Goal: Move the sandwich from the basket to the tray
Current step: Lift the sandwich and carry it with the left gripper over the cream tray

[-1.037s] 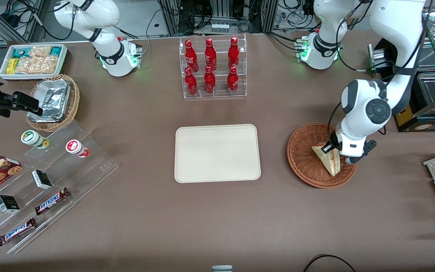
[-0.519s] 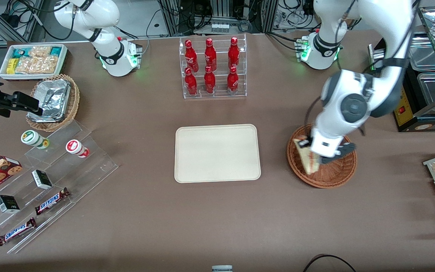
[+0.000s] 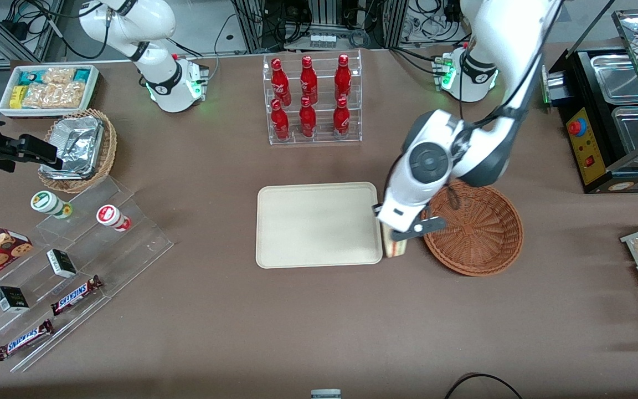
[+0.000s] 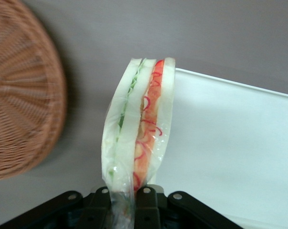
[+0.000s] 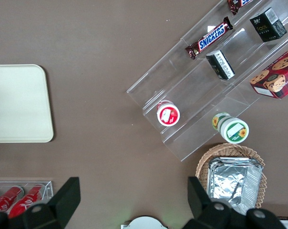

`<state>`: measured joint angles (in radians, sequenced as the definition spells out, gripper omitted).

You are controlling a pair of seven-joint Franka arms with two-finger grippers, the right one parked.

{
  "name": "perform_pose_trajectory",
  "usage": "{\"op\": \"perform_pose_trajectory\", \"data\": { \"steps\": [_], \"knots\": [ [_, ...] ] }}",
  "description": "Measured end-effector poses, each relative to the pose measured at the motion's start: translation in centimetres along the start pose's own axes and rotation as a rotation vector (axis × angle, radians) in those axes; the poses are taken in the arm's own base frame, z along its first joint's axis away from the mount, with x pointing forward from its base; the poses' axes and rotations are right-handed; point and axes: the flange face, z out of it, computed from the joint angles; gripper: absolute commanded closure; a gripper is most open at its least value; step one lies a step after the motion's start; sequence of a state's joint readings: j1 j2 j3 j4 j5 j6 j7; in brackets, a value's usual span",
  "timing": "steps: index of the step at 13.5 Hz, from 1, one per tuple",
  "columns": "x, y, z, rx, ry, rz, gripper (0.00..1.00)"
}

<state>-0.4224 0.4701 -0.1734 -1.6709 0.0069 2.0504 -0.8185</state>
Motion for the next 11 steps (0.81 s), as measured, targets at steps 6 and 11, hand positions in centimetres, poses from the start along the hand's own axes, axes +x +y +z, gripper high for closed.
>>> {"op": "perform_pose_trajectory", "data": {
  "steps": [6,11],
  "knots": [
    [-2.6,9.8,4.5,-0.01,0.009,0.024,1.0],
    [-6.7,13.7,6.1,0.014,0.022,-0.013,1.0]
  ]
}}
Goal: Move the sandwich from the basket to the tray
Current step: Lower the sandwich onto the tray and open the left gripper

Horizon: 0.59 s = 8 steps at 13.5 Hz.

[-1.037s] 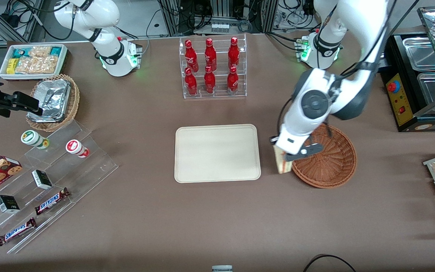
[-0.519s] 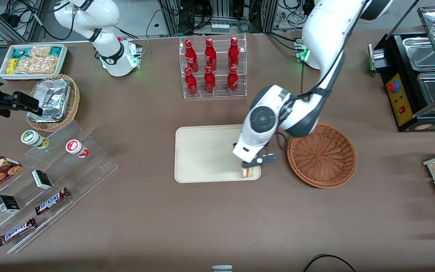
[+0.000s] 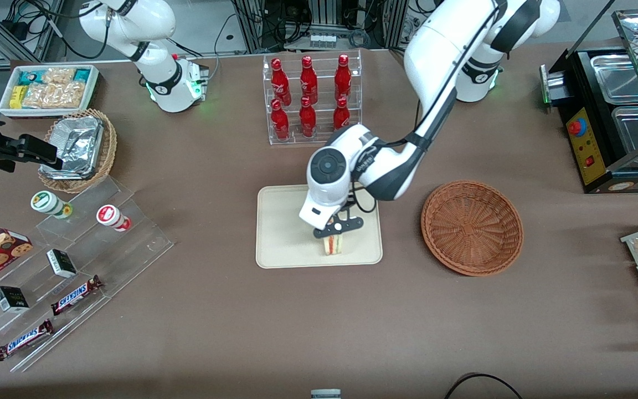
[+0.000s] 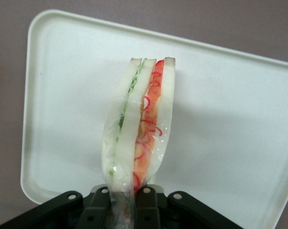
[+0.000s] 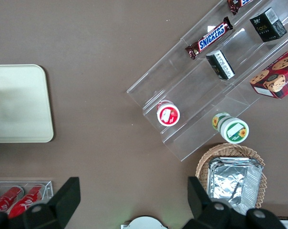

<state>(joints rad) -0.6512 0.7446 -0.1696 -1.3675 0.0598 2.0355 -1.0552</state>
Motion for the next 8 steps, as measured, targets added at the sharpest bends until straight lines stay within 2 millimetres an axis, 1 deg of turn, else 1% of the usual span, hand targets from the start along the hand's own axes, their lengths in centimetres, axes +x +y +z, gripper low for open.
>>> {"op": "perform_pose_trajectory", "data": {
  "steps": [3,5,8],
  "knots": [
    [-2.0,1.4,1.2,0.034,0.001,-0.021,1.0],
    [-2.9,2.1,1.9,0.044,0.008,-0.027,1.0],
    [-2.8,2.7,2.7,0.044,0.01,-0.034,1.0]
  ]
}}
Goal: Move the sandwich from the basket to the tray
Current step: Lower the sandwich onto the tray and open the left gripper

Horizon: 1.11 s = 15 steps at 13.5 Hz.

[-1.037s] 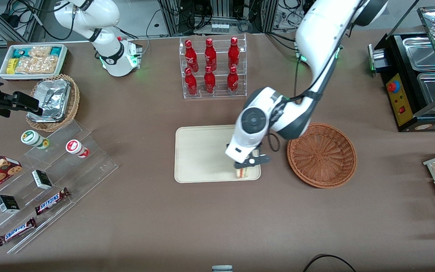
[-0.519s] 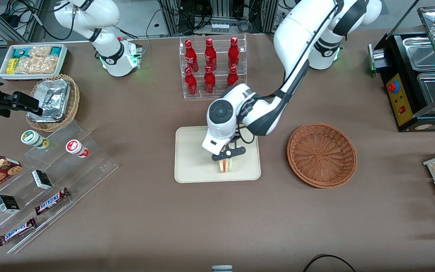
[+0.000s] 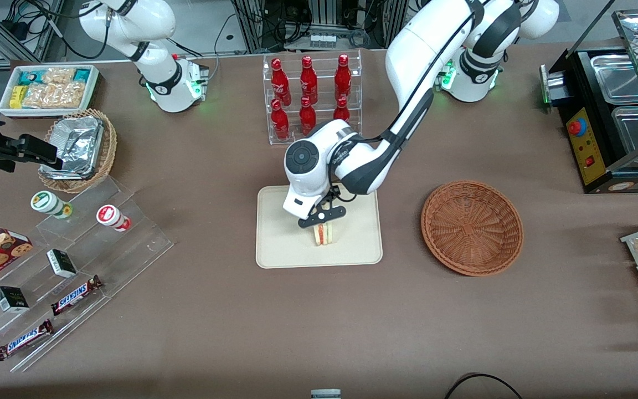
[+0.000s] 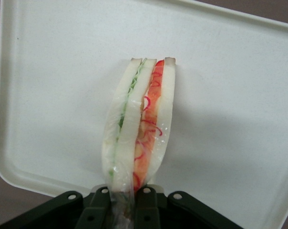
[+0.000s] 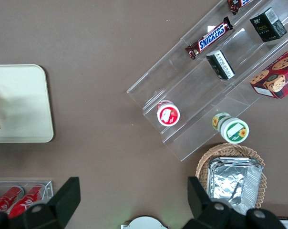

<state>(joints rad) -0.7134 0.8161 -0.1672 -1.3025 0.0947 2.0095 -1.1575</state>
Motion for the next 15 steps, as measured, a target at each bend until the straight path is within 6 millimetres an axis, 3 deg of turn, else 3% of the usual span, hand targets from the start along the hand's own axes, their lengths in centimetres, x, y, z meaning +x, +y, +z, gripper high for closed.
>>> {"op": "perform_pose_trajectory", "data": {
  "steps": [1,2,5,7,11,13,15],
  "knots": [
    [0.1,0.1,0.4,0.003,0.002,0.0,0.44],
    [0.2,0.3,0.7,0.004,0.004,0.0,0.0],
    [0.5,0.5,0.3,-0.004,0.014,0.001,0.0],
    [0.8,0.7,-1.1,-0.017,0.025,-0.002,0.0],
    [1.6,-0.3,-7.8,-0.024,0.057,0.0,0.0],
    [3.3,-2.1,-10.8,-0.026,0.066,0.034,0.0],
    [5.8,-4.5,-12.2,-0.001,0.054,0.049,0.0]
  ]
}}
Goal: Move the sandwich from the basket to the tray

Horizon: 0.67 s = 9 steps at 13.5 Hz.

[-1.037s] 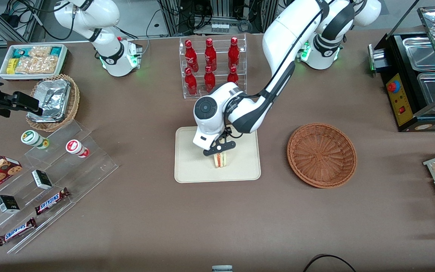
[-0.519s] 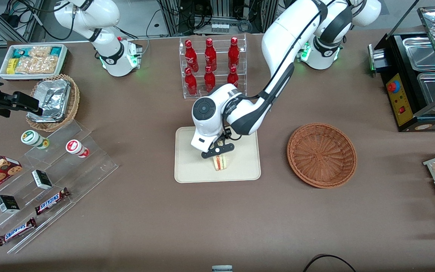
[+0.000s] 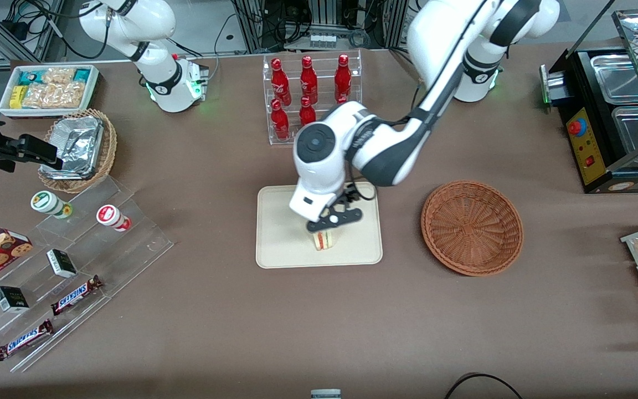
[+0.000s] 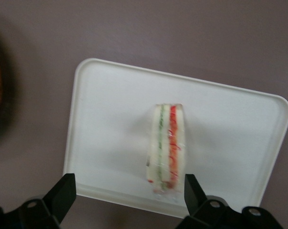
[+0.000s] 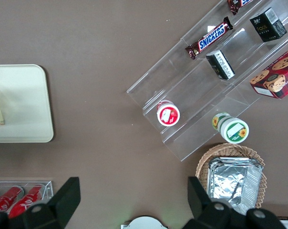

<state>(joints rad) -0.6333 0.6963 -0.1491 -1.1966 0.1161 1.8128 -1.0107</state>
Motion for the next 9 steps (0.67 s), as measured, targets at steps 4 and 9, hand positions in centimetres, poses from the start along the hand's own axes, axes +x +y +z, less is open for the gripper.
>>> {"op": "perform_pose_trajectory", "data": {
  "steps": [4,9],
  "knots": [
    [3.6,-4.6,0.8,0.038,-0.03,0.002,0.0],
    [9.5,-16.2,-0.9,0.059,-0.061,0.132,0.0]
  ]
}}
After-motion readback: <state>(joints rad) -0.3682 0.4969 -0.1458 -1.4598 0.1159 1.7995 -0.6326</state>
